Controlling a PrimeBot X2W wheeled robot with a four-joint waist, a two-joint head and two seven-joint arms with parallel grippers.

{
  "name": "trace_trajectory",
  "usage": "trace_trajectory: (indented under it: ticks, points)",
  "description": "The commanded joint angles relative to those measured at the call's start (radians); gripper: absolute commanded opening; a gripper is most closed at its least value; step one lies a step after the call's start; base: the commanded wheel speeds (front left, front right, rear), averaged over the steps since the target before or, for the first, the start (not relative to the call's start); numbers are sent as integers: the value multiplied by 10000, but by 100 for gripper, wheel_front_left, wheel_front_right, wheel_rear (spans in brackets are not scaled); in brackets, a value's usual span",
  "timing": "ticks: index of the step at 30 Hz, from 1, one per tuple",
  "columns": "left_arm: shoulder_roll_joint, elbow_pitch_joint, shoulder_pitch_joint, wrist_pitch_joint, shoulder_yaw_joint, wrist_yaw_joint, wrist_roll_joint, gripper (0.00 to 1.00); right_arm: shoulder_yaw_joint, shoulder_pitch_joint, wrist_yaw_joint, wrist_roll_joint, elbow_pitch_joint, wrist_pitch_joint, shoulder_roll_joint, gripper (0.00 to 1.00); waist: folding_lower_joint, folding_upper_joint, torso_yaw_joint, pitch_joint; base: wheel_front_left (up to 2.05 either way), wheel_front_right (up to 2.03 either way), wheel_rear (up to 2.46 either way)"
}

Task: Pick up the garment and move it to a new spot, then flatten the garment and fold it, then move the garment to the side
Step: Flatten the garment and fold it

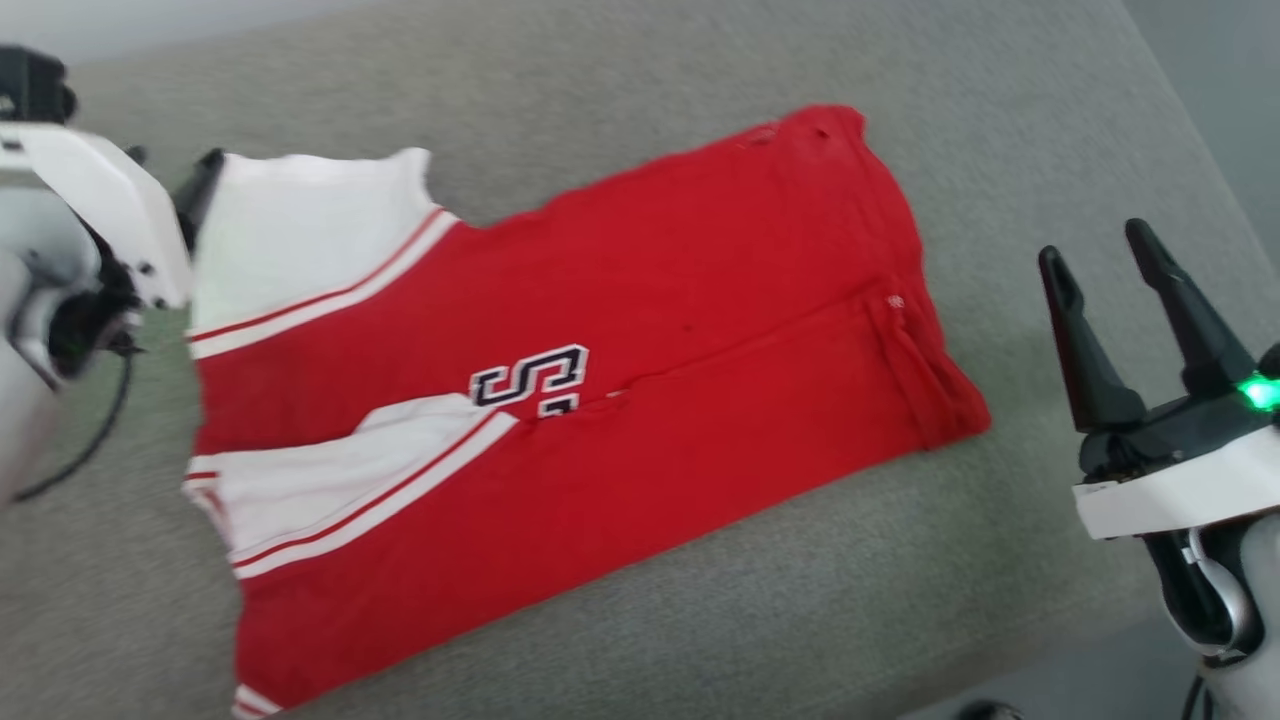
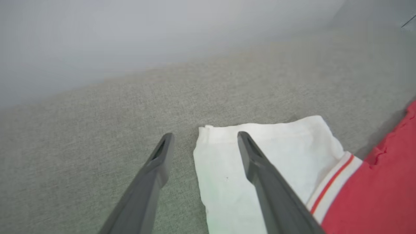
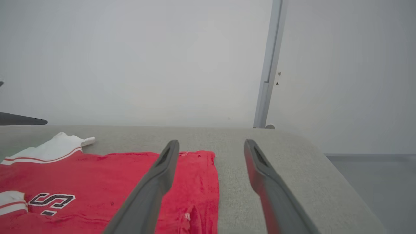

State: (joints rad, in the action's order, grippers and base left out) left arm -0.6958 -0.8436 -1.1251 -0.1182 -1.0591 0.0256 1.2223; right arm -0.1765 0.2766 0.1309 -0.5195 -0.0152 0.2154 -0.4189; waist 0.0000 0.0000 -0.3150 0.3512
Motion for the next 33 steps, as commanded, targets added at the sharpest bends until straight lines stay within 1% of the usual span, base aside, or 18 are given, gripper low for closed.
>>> trace_trajectory:
  ticks: [1, 5, 7, 10, 11, 12, 13, 14, 16, 17, 19, 20, 21, 25, 29, 31, 33]
  points:
    - [-42, -394, -335, -803, -118, 151, 11, 100, -52, 158, -4, -66, -101, 146, 115, 100, 0, 0, -504, 501, 0, 0, 0]
    - [-58, -1135, -948, -2766, -337, 345, 253, 100, -125, 263, -4, -138, -249, 280, 225, 100, 0, 0, -783, 781, 0, 0, 0]
    - [29, -1348, -1043, -3695, -426, 473, 443, 100, -167, 310, -4, -175, -320, 345, 230, 100, 0, 0, -854, 878, 0, 0, 0]
    - [242, -1347, -1111, -4744, -400, 724, 813, 100, -182, 389, -4, -225, -400, 383, 210, 100, 0, 0, -871, 977, 0, 0, 0]
    - [298, -1309, -1144, -4971, -403, 778, 918, 96, -190, 413, -4, -259, -432, 396, 206, 100, 0, 0, -858, 996, 0, 0, 0]
    - [338, -1272, -1186, -5149, -435, 836, 948, 64, -206, 420, -4, -277, -464, 406, 174, 100, 0, 0, -827, 1018, 0, 0, 0]
    - [360, -1221, -1251, -5284, -500, 879, 905, 34, -261, 458, -4, -270, -502, 402, 133, 100, 0, 0, -793, 1042, 0, 0, 0]
    - [393, -1185, -1284, -5385, -521, 900, 909, 0, -320, 519, -4, -286, -535, 348, 85, 100, 0, 0, -754, 1054, 0, 0, 0]
    - [443, -1118, -1365, -5423, -544, 951, 915, 0, -500, 700, -4, -380, -699, -2, -50, 100, 0, 0, -655, 1083, 0, 0, 0]
    - [443, -1118, -1365, -5423, -544, 951, 915, 0, -500, 700, -4, -380, -699, -2, -50, 100, 0, 0, -655, 1083, 0, 0, 0]
    - [456, -1059, -1503, -5234, -511, 962, 870, 0, -867, 1041, -4, -418, -753, -469, -256, 100, 0, 0, -534, 1112, 0, 0, 0]
    - [477, -1021, -1540, -5146, -481, 989, 883, 0, -1092, 1224, -4, -556, -851, -822, -314, 100, 0, 0, -478, 1124, 0, 0, 0]
    - [524, -990, -1569, -5080, -449, 1004, 922, 0, -1402, 1457, -4, -516, -946, -1204, -511, 100, 0, 0, -409, 1144, 0, 0, 0]
    - [697, -787, -1686, -4946, -481, 1044, 908, 0, -2538, 2871, -4, -674, -1376, -2591, -1083, 100, 0, 0, -51, 1250, 0, 0, 0]
    - [942, -571, -1770, -4514, -392, 1058, 1006, 0, -3159, 4563, -4, -1315, -2286, -3662, -1238, 100, 0, 0, 357, 1365, 0, 0, 0]
    - [1029, -416, -1785, -4410, -433, 1059, 1017, 0, -3321, 5413, -7, -1598, -3039, -4154, -1297, 100, 0, 0, 566, 1424, 0, 0, 0]
    - [1080, -286, -1831, -4306, -475, 1062, 1025, 0, -3720, 6236, -6, -1790, -3821, -4679, -1285, 100, 0, 0, 752, 1489, 0, 0, 0]
